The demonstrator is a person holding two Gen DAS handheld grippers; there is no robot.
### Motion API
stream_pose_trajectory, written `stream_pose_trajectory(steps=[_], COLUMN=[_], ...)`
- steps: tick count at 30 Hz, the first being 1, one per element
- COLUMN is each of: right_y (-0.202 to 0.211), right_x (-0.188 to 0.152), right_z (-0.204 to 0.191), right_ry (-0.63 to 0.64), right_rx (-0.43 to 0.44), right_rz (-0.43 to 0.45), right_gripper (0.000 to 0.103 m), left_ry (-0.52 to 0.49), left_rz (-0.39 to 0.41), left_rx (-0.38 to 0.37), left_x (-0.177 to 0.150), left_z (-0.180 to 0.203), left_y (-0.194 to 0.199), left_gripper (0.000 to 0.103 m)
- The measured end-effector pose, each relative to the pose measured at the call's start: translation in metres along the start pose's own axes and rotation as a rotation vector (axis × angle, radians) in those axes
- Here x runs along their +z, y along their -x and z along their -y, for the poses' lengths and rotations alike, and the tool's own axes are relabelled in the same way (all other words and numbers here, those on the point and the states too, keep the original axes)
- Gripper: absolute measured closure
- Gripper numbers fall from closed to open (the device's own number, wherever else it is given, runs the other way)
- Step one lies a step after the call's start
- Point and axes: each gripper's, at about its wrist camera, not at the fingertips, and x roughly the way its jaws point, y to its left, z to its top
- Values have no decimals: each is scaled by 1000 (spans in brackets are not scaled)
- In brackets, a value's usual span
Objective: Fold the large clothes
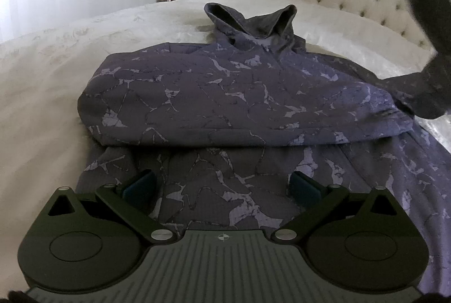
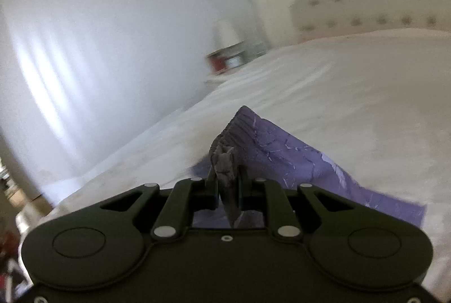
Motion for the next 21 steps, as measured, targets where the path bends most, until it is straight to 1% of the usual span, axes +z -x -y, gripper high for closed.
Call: stream_pose_trajectory(steps=[4, 8, 11, 13, 14, 15, 17, 18, 19, 20, 21], right_y=[-53, -100, -133, -144, -149, -152, -163, -163, -163, -162, -159], right_x=[-22, -57, -86, -108, -118, -126, -140, -146, -149, -153, -155], right_z=[-56, -106, -131, -137, -137, -138, -136, -138, -137, -136, -134], right_ry=[32, 97, 134, 167, 176, 182, 186, 189, 192, 197, 203], right_rx=[121, 196, 209, 204, 203, 203, 205, 205, 203, 204, 211], right_rz=[-76, -164, -236, -283, -307, -324, -352, -361, -366, -363, -355], right_gripper=[83, 83, 83, 83, 81, 76, 74, 57, 46, 27, 23], left_ry=[-3, -8, -7, -7, -7, -6, -6, -6, -6, -6, -7], left_rz=[10, 13, 15, 16, 16, 16, 15, 15, 15, 16, 15], left_rx=[0, 2, 1, 1, 0, 0, 0, 0, 0, 1, 1], left_x=[-3, -3, -4, -4, -4, -4, -4, -4, -4, -4, -4], left_z=[-1, -1, -1, -1, -1, -1, -1, -1, -1, -1, -1], left_y=[0, -1, -1, -1, -1, -1, -1, -1, -1, -1, -1], left_gripper=[0, 0, 0, 0, 0, 0, 0, 0, 0, 0, 0])
